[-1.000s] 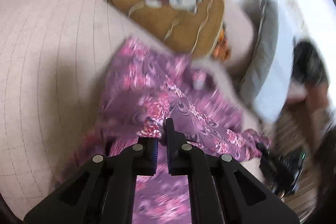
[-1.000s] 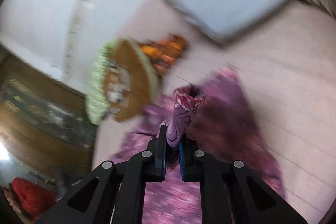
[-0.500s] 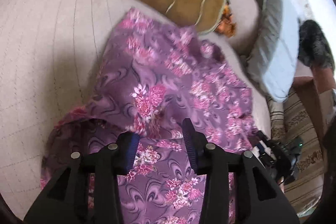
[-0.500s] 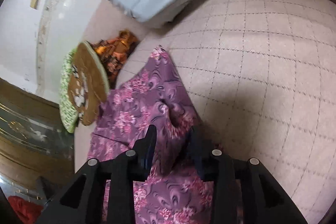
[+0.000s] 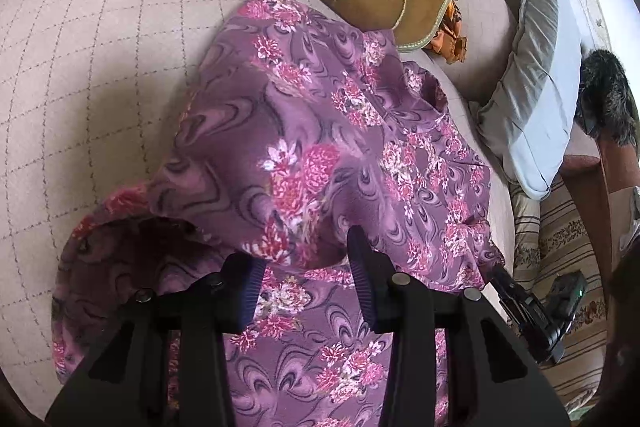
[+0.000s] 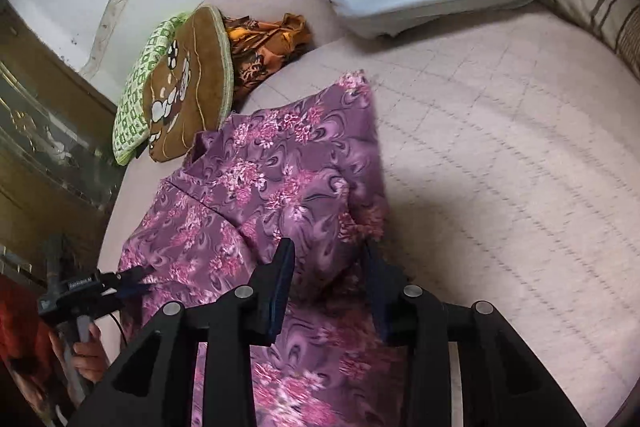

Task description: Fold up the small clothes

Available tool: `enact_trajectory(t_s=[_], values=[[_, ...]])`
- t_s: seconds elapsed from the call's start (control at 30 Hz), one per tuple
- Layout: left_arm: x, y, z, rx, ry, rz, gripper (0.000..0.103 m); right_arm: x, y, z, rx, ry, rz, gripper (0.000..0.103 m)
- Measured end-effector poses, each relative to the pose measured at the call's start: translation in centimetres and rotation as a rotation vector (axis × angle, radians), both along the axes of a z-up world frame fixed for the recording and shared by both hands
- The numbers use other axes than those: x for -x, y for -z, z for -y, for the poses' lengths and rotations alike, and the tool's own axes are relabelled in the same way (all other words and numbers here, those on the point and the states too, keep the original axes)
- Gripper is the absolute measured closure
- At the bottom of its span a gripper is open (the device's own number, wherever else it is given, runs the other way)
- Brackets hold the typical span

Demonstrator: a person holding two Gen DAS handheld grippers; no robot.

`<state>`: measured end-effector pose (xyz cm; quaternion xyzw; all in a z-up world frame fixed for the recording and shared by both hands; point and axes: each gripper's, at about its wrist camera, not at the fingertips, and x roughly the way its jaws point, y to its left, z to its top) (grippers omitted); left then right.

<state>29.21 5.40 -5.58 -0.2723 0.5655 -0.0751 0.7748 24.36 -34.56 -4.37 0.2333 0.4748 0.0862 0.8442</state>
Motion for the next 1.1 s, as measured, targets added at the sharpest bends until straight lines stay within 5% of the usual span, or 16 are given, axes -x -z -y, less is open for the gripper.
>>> enact_trajectory(t_s=[0.17,0.2,0.3,0.33,0.4,0.73,0.87,1.03,1.1], values=[[-0.9,0.3,-0.3,0.008,-0.026,-0.017,0.065,-4.4,-3.0,1.7,-0.321,0.121,0.045,0.095],[-1.2,0.6,-0.5,0.025,-0.044,-0.034,0.065,-6.0,-3.3,1.9,-0.328,0.131,0.041,0.090],[-1.6,0.9,-1.5,0.073,-0.076,-0.053,0.065,-7.8,-4.0,2.1,-0.093,0.189,0.000,0.088],[-1.7,0.9,-1.7,0.084,-0.078,-0.052,0.065,-7.6,-3.8,2.2,-0.091,0.180,-0.003,0.086],[-1.7,1.1,-2.0,0.095,-0.078,-0.056,0.065,-5.8,-3.1,2.8,-0.134,0.178,-0.015,0.077],[-1.6,1.2,-1.9,0.095,-0.079,-0.069,0.065,-1.1,2.5,-0.6,-0.223,0.036,-0.067,0.076],[-1.7,1.4,-2.0,0.102,-0.084,-0.071,0.065,-2.3,1.2,-1.6,-0.210,-0.004,-0.055,0.091],[-1.8,1.5,-2.3,0.118,-0.093,-0.067,0.064,-7.0,-3.1,1.2,-0.459,0.141,0.088,0.093],[-2.0,1.8,-2.5,0.139,-0.107,-0.081,0.063,-10.0,-3.1,1.3,-0.357,0.171,0.032,0.086]])
